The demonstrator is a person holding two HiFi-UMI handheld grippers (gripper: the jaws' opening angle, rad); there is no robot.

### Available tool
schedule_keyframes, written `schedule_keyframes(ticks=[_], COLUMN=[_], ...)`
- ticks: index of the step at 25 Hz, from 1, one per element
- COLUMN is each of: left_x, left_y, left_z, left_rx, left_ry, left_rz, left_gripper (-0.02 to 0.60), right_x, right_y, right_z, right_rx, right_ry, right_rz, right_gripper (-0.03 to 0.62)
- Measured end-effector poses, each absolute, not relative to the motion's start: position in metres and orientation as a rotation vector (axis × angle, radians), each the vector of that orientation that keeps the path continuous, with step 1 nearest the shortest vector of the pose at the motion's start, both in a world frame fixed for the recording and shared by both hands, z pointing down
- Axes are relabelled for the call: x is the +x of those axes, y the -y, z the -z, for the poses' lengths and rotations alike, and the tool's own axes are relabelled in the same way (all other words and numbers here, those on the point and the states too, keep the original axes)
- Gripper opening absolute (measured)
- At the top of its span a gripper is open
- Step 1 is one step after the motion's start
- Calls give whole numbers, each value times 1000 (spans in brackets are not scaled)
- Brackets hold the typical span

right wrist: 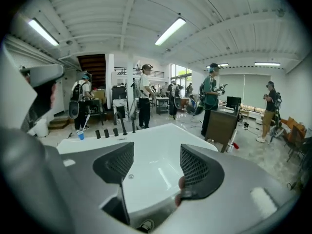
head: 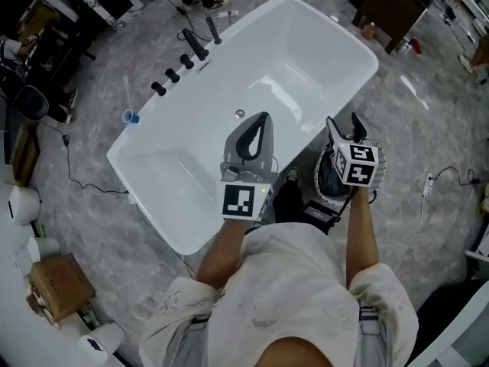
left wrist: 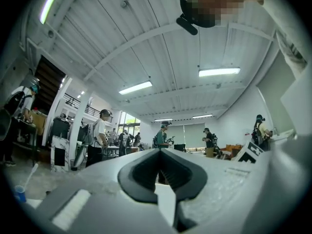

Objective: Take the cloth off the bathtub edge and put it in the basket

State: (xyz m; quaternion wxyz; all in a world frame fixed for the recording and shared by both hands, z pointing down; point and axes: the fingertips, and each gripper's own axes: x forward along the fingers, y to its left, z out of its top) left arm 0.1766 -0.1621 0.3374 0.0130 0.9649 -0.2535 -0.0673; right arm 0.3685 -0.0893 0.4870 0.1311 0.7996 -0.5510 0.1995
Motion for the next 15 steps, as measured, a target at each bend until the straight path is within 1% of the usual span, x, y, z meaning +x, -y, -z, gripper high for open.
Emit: schedule_keyframes(ticks=[9, 15], left_x=[106, 45], left_y=[181, 189], left_z=[-340, -341], left_rx=[2981, 2922], left_ry=[1022, 1215], left_rz=[209, 208], left_gripper=[0, -1], right_x=[293, 229], right_y=[140, 164], right_z=[-429, -404], right_rx=[2202, 2104], right_ry=[1842, 2021], right_rz=[-380, -292], right_gripper=[301, 301])
